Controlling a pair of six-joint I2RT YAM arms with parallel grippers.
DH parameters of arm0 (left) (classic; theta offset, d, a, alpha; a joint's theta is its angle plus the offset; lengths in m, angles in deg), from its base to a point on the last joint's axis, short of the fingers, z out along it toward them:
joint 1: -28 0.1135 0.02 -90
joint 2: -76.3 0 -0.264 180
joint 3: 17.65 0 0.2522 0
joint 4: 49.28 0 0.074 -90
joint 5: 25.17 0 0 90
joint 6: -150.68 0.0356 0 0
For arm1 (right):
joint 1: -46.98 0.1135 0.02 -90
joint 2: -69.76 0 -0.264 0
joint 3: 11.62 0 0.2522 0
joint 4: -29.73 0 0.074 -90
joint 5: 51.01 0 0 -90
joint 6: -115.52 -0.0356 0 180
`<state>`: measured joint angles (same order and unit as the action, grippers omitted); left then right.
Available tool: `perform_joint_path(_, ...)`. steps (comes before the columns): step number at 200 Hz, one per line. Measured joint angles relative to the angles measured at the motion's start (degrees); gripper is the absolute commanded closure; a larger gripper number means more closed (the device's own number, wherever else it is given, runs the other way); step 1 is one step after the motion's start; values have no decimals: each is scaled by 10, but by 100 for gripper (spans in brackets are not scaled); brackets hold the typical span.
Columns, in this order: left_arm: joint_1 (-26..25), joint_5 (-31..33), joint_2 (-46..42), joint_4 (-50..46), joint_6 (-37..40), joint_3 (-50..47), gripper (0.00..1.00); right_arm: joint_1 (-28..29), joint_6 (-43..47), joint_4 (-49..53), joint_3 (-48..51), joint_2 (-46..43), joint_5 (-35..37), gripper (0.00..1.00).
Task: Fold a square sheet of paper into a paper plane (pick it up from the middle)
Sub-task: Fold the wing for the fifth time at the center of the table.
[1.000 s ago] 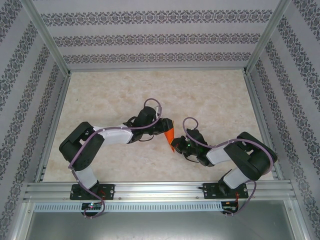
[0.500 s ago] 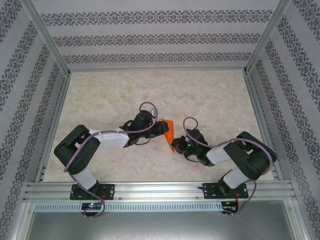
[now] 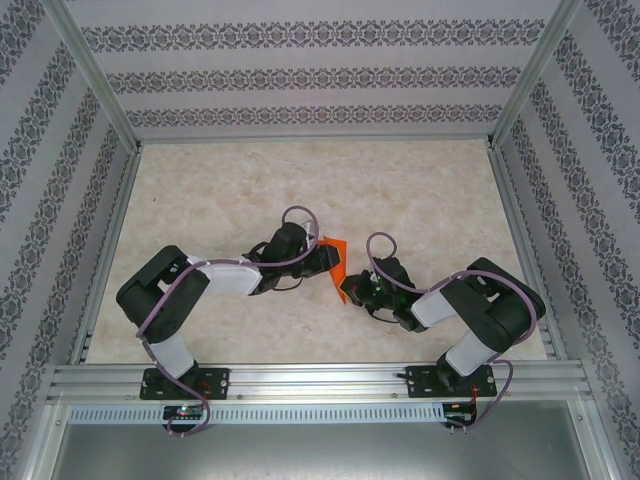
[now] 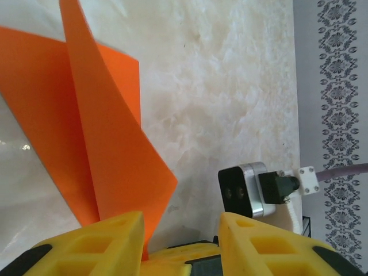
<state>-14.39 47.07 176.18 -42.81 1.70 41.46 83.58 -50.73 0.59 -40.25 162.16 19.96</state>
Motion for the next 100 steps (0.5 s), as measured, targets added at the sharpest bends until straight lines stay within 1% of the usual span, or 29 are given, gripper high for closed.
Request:
perform_joint_path(19,0,-7,17,2,0,5,60,0,-2,-1,0,0,0,100)
perform_joint_path(43,0,-15,35,4,0,20,60,0,-1,10,-3,-3,0,97)
perform_joint_path(77,0,-17,56,12,0,43,61,0,13,64,-15,-23,0,95)
perform_joint_path(100,0,-17,68,14,-5,47,61,0,29,110,-19,-47,1,89)
